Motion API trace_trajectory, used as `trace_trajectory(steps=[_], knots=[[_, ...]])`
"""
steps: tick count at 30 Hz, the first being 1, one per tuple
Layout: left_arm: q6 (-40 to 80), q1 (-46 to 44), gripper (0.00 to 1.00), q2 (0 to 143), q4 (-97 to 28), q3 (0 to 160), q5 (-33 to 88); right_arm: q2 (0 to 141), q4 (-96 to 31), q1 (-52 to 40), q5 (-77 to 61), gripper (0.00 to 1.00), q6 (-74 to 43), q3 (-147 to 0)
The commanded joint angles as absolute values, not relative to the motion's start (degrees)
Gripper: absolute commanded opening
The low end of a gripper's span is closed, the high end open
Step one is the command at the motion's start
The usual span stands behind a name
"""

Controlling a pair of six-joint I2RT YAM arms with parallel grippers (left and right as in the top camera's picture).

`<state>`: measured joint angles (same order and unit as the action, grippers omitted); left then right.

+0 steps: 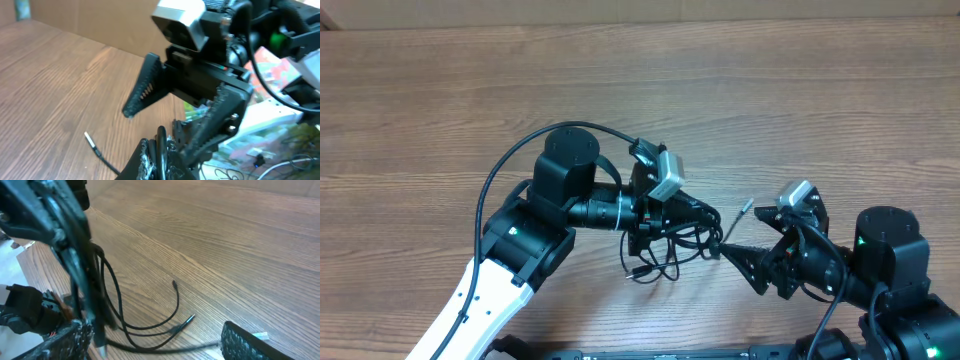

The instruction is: Untangle cables

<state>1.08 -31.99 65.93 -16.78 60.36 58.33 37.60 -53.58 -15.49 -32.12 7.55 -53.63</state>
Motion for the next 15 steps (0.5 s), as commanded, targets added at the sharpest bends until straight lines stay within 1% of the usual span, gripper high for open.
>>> trace_trajectory(steps=[1,4,5,6,10,11,13,14,15], knots=[[-0.23,-31.81,0.04,66.00,-16.43,60.88,62.17,37.34,-53.25,-15.70,-31.40,0.80,7.84,-54.83],[-0.25,-31.90,0.04,66.00,-16.12,60.88,64.29,37.34,-53.21,-15.70,-34.22,0.76,8.73,-54.83],[-0.25,-31.90,0.04,66.00,-16.14,60.88,64.58,37.34,-53.21,-15.70,-36.53,0.73,9.82,-54.83],[-0.25,-31.90,0.04,66.00,-16.14,60.88,64.60,37.34,-53.19,-15.70,-40.42,0.68,11.57,-54.83],[-0.27,-31.90,0.04,66.00,-15.86,60.88,65.65,37.34,-53.04,-15.70,-46.89,0.65,14.04,-54.83],[-0.25,-31.90,0.04,66.00,-15.66,60.88,66.24,37.34,-52.99,-15.70,-47.55,0.63,14.04,-54.83],[-0.23,-31.90,0.04,66.00,-15.14,60.88,67.64,37.34,-52.97,-15.70,-48.18,0.43,14.02,-54.83],[-0.25,-31.90,0.04,66.00,-15.14,60.88,67.59,37.34,-52.97,-15.70,-48.18,0.30,14.02,-54.83],[-0.25,-31.90,0.04,66.00,-15.16,60.88,67.59,37.34,-52.97,-15.70,-48.21,0.19,14.00,-54.83]])
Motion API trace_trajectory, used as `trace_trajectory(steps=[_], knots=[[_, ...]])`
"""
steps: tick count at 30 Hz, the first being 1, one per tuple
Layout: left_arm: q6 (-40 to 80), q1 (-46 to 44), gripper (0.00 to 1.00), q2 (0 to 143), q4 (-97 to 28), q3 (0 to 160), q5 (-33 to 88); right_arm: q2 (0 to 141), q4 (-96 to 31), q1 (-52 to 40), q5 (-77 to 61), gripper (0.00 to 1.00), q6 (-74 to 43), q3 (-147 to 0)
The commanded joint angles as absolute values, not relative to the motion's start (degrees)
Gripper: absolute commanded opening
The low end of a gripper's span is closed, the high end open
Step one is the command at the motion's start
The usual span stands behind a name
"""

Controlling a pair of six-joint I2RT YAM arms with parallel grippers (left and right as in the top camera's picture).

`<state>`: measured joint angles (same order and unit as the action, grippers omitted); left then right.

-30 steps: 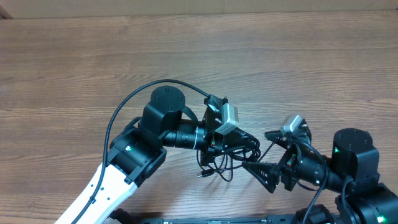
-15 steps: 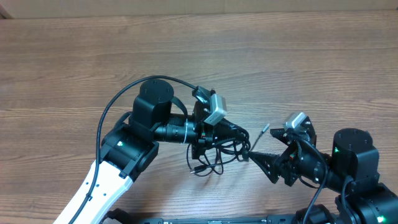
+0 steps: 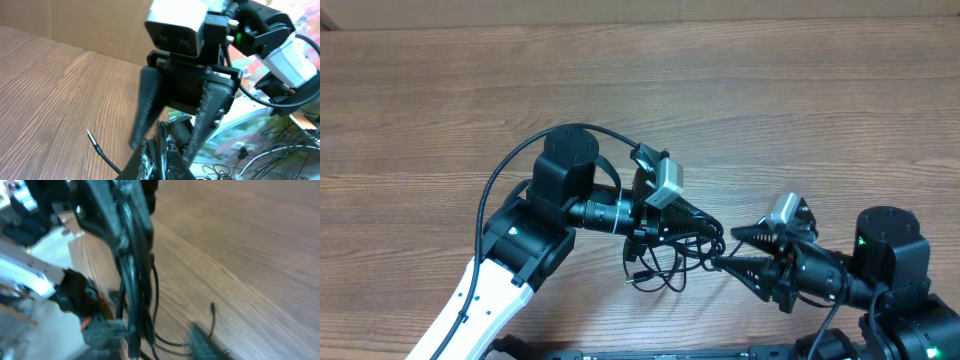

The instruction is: Untangle cables

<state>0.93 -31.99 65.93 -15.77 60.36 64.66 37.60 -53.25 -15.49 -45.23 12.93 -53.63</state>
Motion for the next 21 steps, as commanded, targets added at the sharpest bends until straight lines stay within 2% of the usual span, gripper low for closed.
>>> trace_trajectory(steps=[1,3,9,10,11,13,14,18,21], knots=[[-0.25,-31.90,0.04,66.00,-15.16,60.88,67.59,37.34,-52.97,-15.70,-48.47,0.13,14.00,-54.83],[-0.25,-31.90,0.04,66.00,-15.14,60.88,67.57,37.34,-52.77,-15.70,-49.91,0.10,14.00,-54.83],[-0.23,-31.90,0.04,66.00,-15.11,60.88,67.55,37.34,-52.58,-15.70,-53.08,0.11,13.98,-54.83],[-0.21,-31.90,0.04,66.00,-15.11,60.88,67.55,37.34,-52.53,-15.70,-53.34,0.19,13.96,-54.83],[-0.21,-31.92,0.04,66.00,-15.11,60.88,67.55,37.34,-52.36,-15.70,-53.84,0.31,13.96,-54.83],[-0.16,-32.03,0.04,66.00,-15.14,60.88,67.57,37.34,-51.94,-15.70,-54.83,0.34,13.98,-54.83],[-0.16,-32.21,0.04,66.00,-15.11,60.88,67.57,37.34,-51.70,-15.70,-55.31,0.31,13.96,-54.83],[-0.16,-32.71,0.04,66.00,-14.87,60.88,67.00,37.34,-51.51,-15.70,-55.64,0.09,13.96,-54.83],[0.36,-32.71,0.04,66.00,-14.87,60.88,65.80,37.34,-51.53,-15.70,-55.72,0.04,13.74,-54.83]])
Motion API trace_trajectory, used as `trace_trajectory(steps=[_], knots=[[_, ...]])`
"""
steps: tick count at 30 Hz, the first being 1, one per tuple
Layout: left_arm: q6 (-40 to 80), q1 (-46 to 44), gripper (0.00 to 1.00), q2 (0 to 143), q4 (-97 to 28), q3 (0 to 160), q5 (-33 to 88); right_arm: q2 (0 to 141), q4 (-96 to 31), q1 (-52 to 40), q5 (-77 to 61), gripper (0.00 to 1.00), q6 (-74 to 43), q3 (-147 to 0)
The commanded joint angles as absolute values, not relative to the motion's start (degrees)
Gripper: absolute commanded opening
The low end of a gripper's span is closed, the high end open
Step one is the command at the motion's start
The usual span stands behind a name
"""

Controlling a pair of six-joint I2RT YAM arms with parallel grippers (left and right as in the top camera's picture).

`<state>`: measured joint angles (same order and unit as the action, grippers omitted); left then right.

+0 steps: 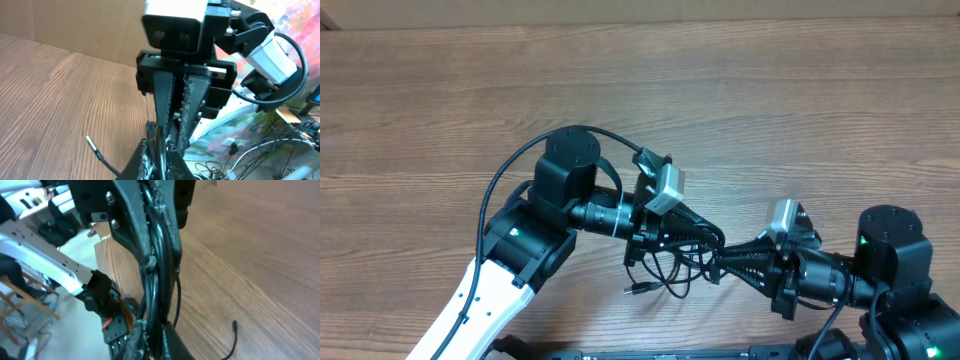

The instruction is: Untangle cables

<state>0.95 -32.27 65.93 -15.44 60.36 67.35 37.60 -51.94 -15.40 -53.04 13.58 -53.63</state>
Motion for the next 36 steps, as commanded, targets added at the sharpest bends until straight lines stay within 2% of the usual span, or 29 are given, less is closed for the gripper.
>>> trace_trajectory(steps=[1,5,12,24,36], knots=[[0.47,-32.71,0.04,66.00,-14.85,60.88,65.54,37.34,-51.53,-15.70,-55.99,0.04,13.74,-54.83],[0.71,-32.71,0.04,66.00,-14.70,60.88,64.82,37.34,-51.53,-15.70,-57.91,0.04,13.74,-54.83],[15.31,-32.71,0.04,66.00,-14.68,60.88,44.75,37.34,-51.53,-15.70,-61.76,0.04,13.74,-54.83],[26.04,-32.71,0.04,66.00,-12.99,60.88,27.03,37.34,-52.47,-15.70,-62.28,0.04,13.56,-54.83],[43.05,-32.64,0.04,66.00,-12.99,60.88,8.40,37.34,-58.85,-15.70,-61.84,0.04,13.61,-54.81]])
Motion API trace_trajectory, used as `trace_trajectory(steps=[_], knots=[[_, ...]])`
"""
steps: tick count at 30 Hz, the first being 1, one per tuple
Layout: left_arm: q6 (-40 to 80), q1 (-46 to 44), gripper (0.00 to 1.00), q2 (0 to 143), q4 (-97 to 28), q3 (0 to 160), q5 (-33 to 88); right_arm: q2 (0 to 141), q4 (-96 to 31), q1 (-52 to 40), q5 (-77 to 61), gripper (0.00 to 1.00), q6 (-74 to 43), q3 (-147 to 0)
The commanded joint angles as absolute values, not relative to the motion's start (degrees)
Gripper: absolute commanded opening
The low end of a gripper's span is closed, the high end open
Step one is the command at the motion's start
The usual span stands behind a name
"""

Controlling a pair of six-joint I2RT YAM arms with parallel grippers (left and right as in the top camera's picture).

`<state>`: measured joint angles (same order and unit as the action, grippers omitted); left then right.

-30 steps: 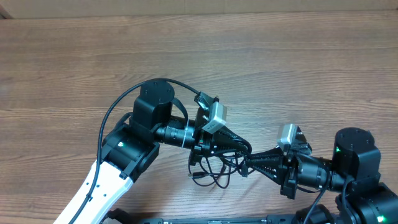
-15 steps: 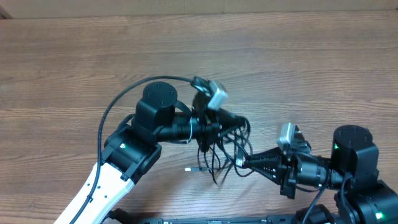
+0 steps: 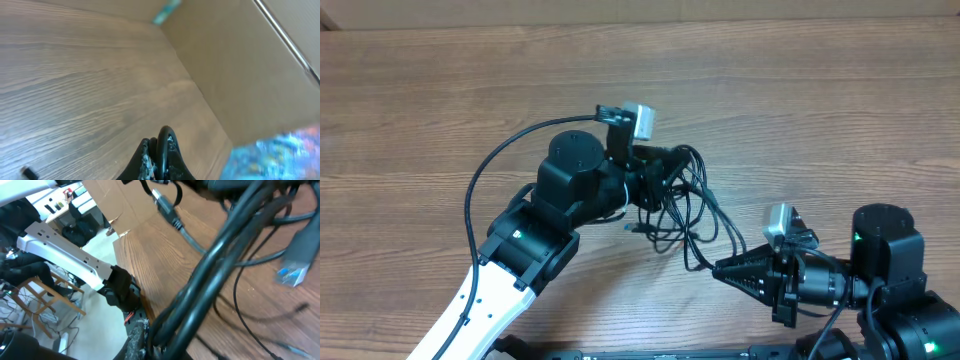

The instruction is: Untangle cables

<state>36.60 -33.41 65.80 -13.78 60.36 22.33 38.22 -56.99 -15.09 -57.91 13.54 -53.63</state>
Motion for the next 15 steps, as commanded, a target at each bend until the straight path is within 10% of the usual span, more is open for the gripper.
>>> trace_trajectory(steps=[1,10,11,13,15], knots=[[44.25,-32.64,0.04,66.00,-12.99,60.88,6.98,37.34,-59.77,-15.70,-61.21,0.04,13.61,-54.81],[33.41,-32.64,0.04,66.00,-11.33,60.88,8.14,37.34,-66.65,-15.70,-48.86,0.09,13.52,-54.81],[30.52,-32.64,0.04,66.00,-11.33,60.88,9.76,37.34,-66.76,-15.70,-47.83,0.21,13.50,-54.81],[24.05,-32.64,0.04,66.00,-11.33,60.88,14.39,37.34,-66.65,-15.68,-45.91,1.00,13.37,-54.81],[16.84,-32.64,0.04,66.00,-11.57,60.88,20.36,37.34,-66.35,-15.68,-44.23,1.00,13.37,-54.81]])
